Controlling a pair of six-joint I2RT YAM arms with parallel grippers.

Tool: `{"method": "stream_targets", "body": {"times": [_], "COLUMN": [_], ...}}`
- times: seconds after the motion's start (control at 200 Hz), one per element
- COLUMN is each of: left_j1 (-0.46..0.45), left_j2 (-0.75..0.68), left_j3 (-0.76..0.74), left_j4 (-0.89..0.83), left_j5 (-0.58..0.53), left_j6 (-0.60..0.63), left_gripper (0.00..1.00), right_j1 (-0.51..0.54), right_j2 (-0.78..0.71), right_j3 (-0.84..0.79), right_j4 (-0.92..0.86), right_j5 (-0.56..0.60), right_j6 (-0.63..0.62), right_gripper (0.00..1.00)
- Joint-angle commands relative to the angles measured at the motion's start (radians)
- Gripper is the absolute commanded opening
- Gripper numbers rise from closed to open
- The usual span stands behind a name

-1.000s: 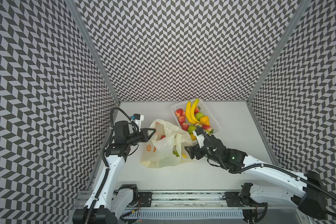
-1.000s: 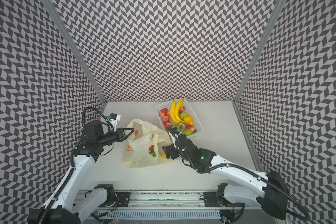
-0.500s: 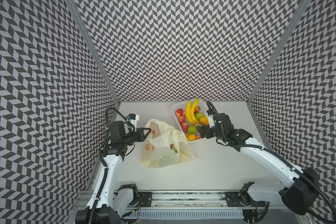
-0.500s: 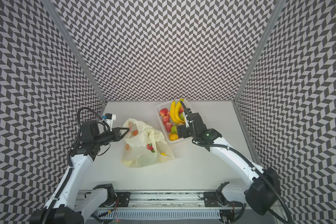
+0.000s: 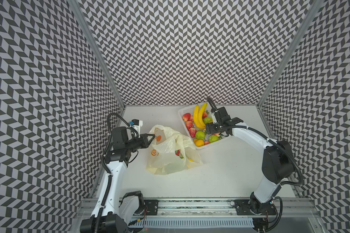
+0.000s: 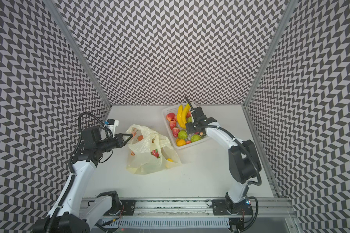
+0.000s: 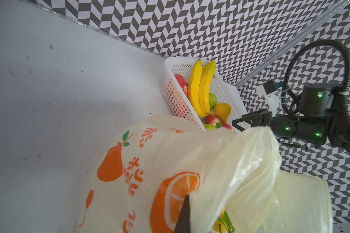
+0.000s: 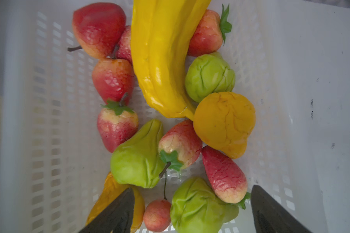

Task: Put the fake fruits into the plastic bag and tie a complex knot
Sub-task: 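Withdraw the right gripper from the bag back over the basket, then close the right gripper on the lumpy yellow fruit and lift it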

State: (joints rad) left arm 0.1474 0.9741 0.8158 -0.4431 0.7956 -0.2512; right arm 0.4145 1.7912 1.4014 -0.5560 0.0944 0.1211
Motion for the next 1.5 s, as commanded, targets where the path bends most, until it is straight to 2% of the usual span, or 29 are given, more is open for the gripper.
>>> {"method": "stream_targets", "body": {"times": [0.0, 0.26, 0.621, 0.831, 0.971, 1.067, 1.497], "left_j1": [0.009, 0.009, 0.007, 0.007, 0.007, 0.007, 0.005], "left_j2": [-0.003, 0.007, 0.011, 0.012, 0.014, 0.014, 0.014], "left_j3": [0.003, -0.007, -0.041, -0.041, -0.044, -0.041, -0.04], "left_j4": [-0.003, 0.021, 0.076, 0.073, 0.073, 0.073, 0.073], "left_j5": [0.022, 0.045, 0.086, 0.088, 0.087, 0.087, 0.1], "left_j6": [0.018, 0.009, -0.034, -0.031, -0.031, -0.031, -0.028], "left_gripper": [0.0, 0.0, 0.0, 0.0, 0.0, 0.0, 0.0], "right_j1": [-0.022, -0.048, -0.08, -0.093, -0.1, -0.1, -0.108], "right_j2": [0.043, 0.167, 0.289, 0.279, 0.253, 0.239, 0.08], "right_j3": [0.06, 0.158, 0.17, 0.137, 0.109, 0.105, 0.005], "right_j4": [0.026, 0.042, 0.12, 0.189, 0.222, 0.219, 0.271], "right_j5": [0.032, 0.029, -0.045, -0.061, -0.067, -0.055, -0.063], "right_j6": [0.0, -0.018, -0.001, -0.003, 0.002, -0.001, 0.007], "right_gripper": [0.87, 0.87, 0.84, 0.77, 0.61, 0.55, 0.47]}}
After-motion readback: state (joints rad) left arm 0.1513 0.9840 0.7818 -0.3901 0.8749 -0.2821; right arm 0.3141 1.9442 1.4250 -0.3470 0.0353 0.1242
